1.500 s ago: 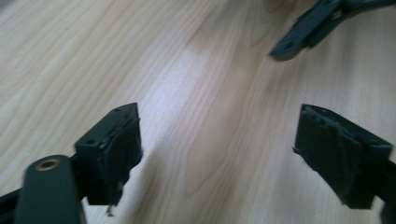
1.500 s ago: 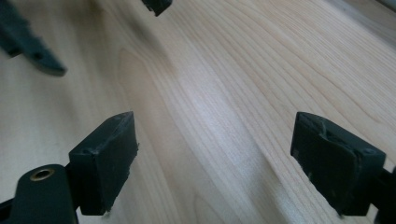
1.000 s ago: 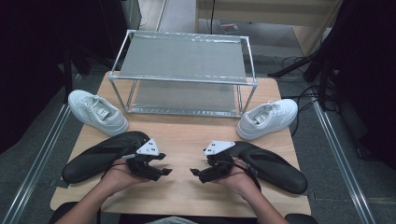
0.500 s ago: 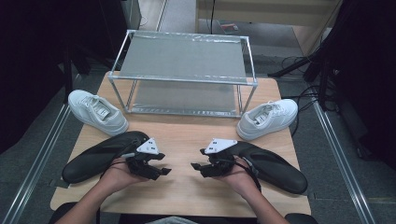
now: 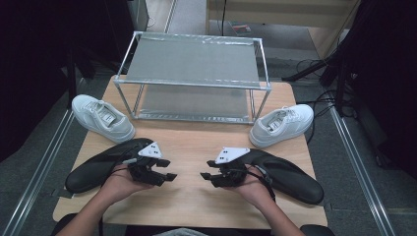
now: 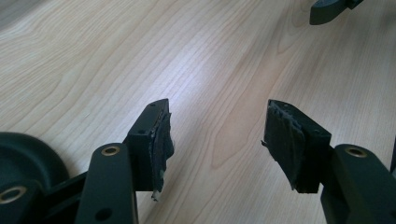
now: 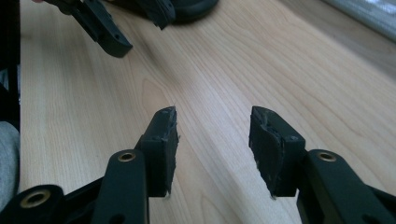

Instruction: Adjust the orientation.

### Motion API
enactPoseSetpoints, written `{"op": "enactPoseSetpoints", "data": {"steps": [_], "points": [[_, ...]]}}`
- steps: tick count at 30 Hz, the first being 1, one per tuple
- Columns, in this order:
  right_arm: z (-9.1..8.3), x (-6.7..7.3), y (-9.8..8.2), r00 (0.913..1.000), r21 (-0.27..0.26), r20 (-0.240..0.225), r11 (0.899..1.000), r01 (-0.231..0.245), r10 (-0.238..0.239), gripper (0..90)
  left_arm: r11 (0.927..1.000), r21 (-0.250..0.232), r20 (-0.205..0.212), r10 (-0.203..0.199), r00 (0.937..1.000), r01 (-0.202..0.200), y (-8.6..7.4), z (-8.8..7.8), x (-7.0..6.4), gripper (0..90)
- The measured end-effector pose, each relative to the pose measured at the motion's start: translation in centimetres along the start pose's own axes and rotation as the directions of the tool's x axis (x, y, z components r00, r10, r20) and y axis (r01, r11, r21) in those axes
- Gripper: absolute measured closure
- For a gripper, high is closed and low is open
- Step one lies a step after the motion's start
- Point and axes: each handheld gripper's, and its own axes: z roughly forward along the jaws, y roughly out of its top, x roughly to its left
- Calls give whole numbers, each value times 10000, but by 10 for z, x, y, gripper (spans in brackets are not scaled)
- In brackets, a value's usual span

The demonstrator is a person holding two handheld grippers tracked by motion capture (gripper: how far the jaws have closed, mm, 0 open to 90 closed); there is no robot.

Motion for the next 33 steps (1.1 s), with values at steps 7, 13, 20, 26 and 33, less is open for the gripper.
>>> {"op": "enactPoseSetpoints", "data": {"steps": [7,13,20,26,33], "points": [[-1,-3,1,10000,109,32,9999,-63,62,457,9992,-126,-39,-393,9992,392,-3,-6,5,415],[-2,-4,2,9998,165,45,9996,-211,211,451,9997,-173,-286,-192,9994,187,-5,-12,7,392],[1,-7,7,9999,236,-80,9997,-119,121,422,9985,-251,-544,-501,9973,488,-12,-24,11,379],[6,-9,12,9994,254,-253,9995,-211,218,431,9973,-299,-714,-684,9951,664,-24,-37,13,380],[13,-8,16,9992,471,-379,9989,-74,92,429,9956,-304,-987,-910,9909,884,-33,-51,17,408]]}}
